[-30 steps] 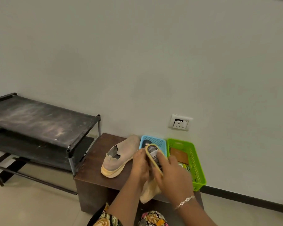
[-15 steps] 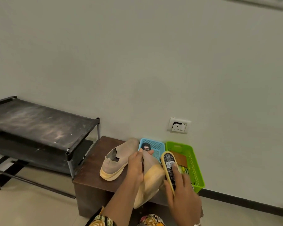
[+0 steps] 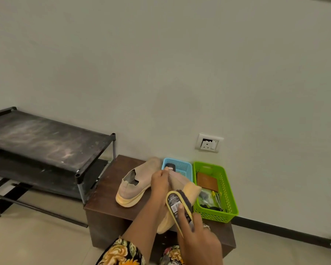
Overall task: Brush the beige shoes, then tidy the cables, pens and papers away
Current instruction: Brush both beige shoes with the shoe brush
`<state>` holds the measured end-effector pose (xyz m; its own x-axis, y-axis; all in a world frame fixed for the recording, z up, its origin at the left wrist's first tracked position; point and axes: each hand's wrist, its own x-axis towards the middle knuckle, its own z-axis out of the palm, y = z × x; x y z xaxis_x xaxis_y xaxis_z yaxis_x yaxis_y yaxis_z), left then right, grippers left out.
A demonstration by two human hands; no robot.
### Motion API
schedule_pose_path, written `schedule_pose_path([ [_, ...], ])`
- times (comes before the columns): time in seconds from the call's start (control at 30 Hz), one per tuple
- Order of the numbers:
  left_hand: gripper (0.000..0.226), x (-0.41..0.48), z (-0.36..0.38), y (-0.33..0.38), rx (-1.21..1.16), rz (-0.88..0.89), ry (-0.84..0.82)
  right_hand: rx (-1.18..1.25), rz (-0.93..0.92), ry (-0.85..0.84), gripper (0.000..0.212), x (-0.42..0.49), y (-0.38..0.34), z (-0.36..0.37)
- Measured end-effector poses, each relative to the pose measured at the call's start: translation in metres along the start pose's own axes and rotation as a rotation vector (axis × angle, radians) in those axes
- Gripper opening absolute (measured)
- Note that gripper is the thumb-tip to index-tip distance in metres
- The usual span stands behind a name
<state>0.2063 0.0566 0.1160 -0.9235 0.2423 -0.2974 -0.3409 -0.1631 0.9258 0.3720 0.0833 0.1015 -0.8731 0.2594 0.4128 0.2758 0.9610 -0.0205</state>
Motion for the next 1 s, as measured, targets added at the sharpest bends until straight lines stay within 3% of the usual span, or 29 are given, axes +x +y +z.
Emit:
schedule_pose_path([
  [0.07, 0.036, 0.002, -0.005, 0.001, 0.010, 0.011, -0.008, -0.029, 0.021, -0.041, 0.074, -0.010, 0.001, 0.014],
  [0.13, 0.032, 0.006, -0.012, 0.003, 0.017, 0.014, -0.015, 0.146, 0.126, -0.043, 0.104, -0.016, -0.003, 0.014],
  [0.17, 0.032, 0.007, -0.015, 0.005, 0.022, 0.011, -0.010, 0.234, 0.149, 0.034, 0.100, -0.010, -0.003, 0.001],
  [0.23, 0.033, 0.000, -0.018, 0.012, -0.009, 0.012, -0.009, 0.266, 0.033, 0.220, 0.047, 0.005, 0.003, -0.027],
  [0.27, 0.033, -0.003, -0.017, 0.013, -0.024, 0.011, -0.059, 0.326, -0.002, 0.247, 0.040, 0.017, 0.005, -0.041],
  [0.33, 0.033, -0.011, -0.015, 0.015, -0.042, 0.005, -0.179, 0.514, 0.032, 0.170, 0.047, 0.047, 0.013, -0.062],
  [0.37, 0.036, -0.017, -0.016, 0.017, -0.046, -0.006, -0.239, 0.583, 0.042, 0.053, 0.052, 0.063, 0.015, -0.062],
  [0.43, 0.037, -0.018, -0.020, 0.015, -0.056, -0.058, -0.342, 0.507, -0.051, -0.101, 0.065, 0.085, 0.026, -0.047],
  [0.57, 0.031, -0.013, -0.030, 0.010, -0.096, -0.113, -0.393, 0.688, 0.102, -0.159, 0.043, 0.100, 0.042, -0.019],
  [0.73, 0.040, -0.008, -0.045, 0.017, -0.049, -0.182, -0.454, 0.767, -0.250, -0.357, 0.037, 0.081, 0.035, -0.027],
  [0.8, 0.034, -0.005, -0.047, 0.019, -0.001, -0.179, -0.492, 0.691, -0.343, -0.359, 0.039, 0.091, 0.041, -0.023],
  [0.93, 0.027, -0.004, -0.050, 0.021, 0.101, -0.136, -0.498, 0.646, -0.115, -0.188, 0.046, 0.121, 0.050, -0.007],
  [1.0, 0.028, -0.001, -0.056, 0.019, 0.077, -0.129, -0.481, 0.726, -0.134, -0.189, 0.042, 0.108, 0.048, -0.005],
])
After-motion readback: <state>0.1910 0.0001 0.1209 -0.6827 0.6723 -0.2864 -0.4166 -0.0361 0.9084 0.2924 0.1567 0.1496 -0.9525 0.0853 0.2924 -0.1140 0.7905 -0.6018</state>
